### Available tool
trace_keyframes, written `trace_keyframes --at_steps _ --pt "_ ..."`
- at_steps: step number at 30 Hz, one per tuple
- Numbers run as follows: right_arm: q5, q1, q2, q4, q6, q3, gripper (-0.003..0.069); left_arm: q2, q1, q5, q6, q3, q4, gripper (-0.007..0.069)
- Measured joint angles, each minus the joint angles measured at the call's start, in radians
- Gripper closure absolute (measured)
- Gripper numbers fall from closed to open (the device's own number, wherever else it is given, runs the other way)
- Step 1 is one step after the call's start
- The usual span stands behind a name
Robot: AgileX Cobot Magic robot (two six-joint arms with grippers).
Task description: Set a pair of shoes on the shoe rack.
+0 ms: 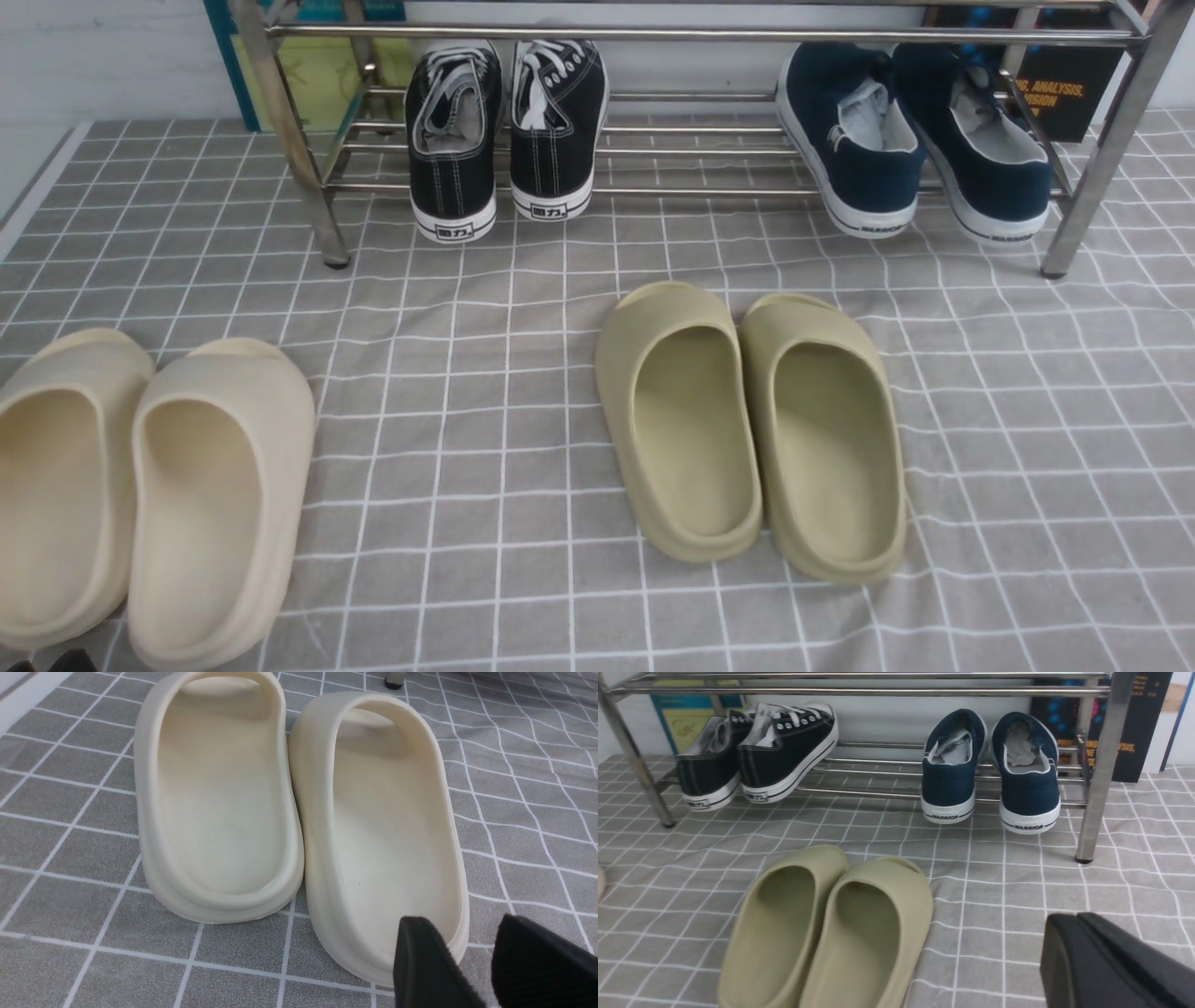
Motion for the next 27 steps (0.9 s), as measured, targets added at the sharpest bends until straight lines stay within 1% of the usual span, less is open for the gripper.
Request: trace_keyframes --at_steps 2,4,6,8,12,15,16,22,27 --pt "-0.072 -0.004 -0.028 -0.010 0.000 0.072 0.0657 0.000 0.000 0.000 0.000 0.000 0.000 0.0386" --pt "-0.182 -0.029 -0.088 -0.021 0.000 0.208 0.0657 0.000 0.000 0.000 0.000 0.000 0.000 0.0386" --pt "-0.241 -0.063 -0.140 -0.041 0.000 0.303 0.0657 0.000 0.000 0.000 0.000 0.000 0.000 0.0386" --pt "-0.263 -0.103 -0.193 -0.083 0.000 0.379 0.0657 0.000 0.000 0.000 0.000 0.000 0.000 0.0386" --pt "-0.268 -0.148 -0.262 -0.153 0.025 0.474 0.0657 0.000 0.000 0.000 0.000 0.000 0.000 0.0386" --pt "-0.261 -0.157 -0.275 -0.182 0.047 0.489 0.0657 0.000 0.000 0.000 0.000 0.000 0.000 0.0386" --pt "-0.233 -0.159 -0.276 -0.198 0.066 0.490 0.0656 0.000 0.000 0.000 0.000 0.000 0.000 0.0386" --pt "-0.117 -0.159 -0.276 -0.210 0.079 0.490 0.0655 0.000 0.000 0.000 0.000 0.000 0.000 0.0386" --pt "-0.084 -0.159 -0.276 -0.210 0.079 0.484 0.0655 0.000 0.000 0.000 0.000 0.000 0.000 0.0386"
